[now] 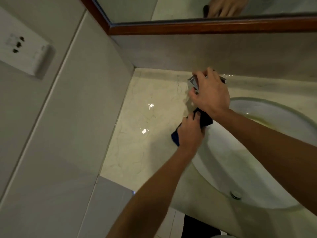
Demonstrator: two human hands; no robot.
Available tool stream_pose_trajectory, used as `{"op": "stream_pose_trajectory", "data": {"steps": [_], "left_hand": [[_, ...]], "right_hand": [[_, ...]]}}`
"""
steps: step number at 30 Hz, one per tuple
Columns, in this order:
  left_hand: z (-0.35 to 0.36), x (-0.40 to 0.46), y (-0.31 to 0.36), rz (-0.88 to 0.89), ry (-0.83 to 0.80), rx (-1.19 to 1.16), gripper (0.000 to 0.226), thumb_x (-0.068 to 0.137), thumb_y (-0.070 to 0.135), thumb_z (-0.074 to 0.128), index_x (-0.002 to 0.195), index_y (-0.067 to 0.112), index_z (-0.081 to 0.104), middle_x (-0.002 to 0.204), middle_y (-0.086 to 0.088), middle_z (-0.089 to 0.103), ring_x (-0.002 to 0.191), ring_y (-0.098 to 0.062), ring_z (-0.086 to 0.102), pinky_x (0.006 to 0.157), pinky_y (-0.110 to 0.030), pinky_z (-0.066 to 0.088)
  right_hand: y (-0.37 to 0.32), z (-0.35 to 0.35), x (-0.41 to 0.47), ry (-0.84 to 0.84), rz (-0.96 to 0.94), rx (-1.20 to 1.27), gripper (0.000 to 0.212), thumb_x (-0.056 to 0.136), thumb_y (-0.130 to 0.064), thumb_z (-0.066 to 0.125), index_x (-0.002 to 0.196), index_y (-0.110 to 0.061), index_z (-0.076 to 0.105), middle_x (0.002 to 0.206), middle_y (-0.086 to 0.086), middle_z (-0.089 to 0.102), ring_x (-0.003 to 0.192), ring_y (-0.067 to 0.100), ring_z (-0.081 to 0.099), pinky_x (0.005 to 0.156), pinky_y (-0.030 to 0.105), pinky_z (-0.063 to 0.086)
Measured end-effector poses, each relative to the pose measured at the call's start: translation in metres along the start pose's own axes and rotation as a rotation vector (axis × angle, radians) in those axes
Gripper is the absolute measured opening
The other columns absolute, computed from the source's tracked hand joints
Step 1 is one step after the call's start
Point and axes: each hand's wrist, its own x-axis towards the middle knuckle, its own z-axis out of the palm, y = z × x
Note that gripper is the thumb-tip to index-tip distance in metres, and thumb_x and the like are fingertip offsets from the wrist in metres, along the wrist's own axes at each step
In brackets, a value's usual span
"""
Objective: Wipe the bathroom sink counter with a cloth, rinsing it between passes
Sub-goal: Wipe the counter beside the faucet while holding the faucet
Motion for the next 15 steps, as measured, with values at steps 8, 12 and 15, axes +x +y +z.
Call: {"op": "stream_pose_trajectory", "data": {"steps": [8, 12, 15], "left_hand": [[-0.072, -0.002, -0.031, -0.128, -0.068, -0.431, 0.018, 0.088, 0.028, 0.054, 0.099, 0.014, 0.056, 0.098, -0.006, 0.061, 0.084, -0.021, 0.057, 0.071, -0.033, 0.041], [-0.136, 0.009, -0.113, -0.195, 0.107, -0.258, 0.015, 0.086, 0.024, 0.061, 0.100, 0.019, 0.060, 0.092, 0.002, 0.060, 0.080, -0.018, 0.055, 0.067, -0.028, 0.034], [-0.159, 0.014, -0.177, -0.265, 0.191, -0.088, 0.023, 0.091, 0.023, 0.065, 0.112, 0.012, 0.065, 0.095, 0.001, 0.063, 0.082, -0.019, 0.057, 0.068, -0.030, 0.037]], "right_hand": [[0.001, -0.002, 0.000, -0.012, -0.034, 0.015, 0.045, 0.092, -0.036, 0.061, 0.131, -0.016, 0.053, 0.122, 0.013, 0.050, 0.112, 0.030, 0.054, 0.082, 0.045, 0.056], [0.002, -0.002, 0.001, -0.019, -0.039, 0.027, 0.046, 0.092, -0.035, 0.062, 0.132, -0.016, 0.052, 0.123, 0.014, 0.051, 0.112, 0.030, 0.054, 0.083, 0.046, 0.057], [0.001, -0.002, 0.001, -0.011, -0.041, 0.017, 0.046, 0.091, -0.034, 0.061, 0.132, -0.015, 0.052, 0.123, 0.014, 0.051, 0.113, 0.031, 0.054, 0.082, 0.046, 0.056]]}}
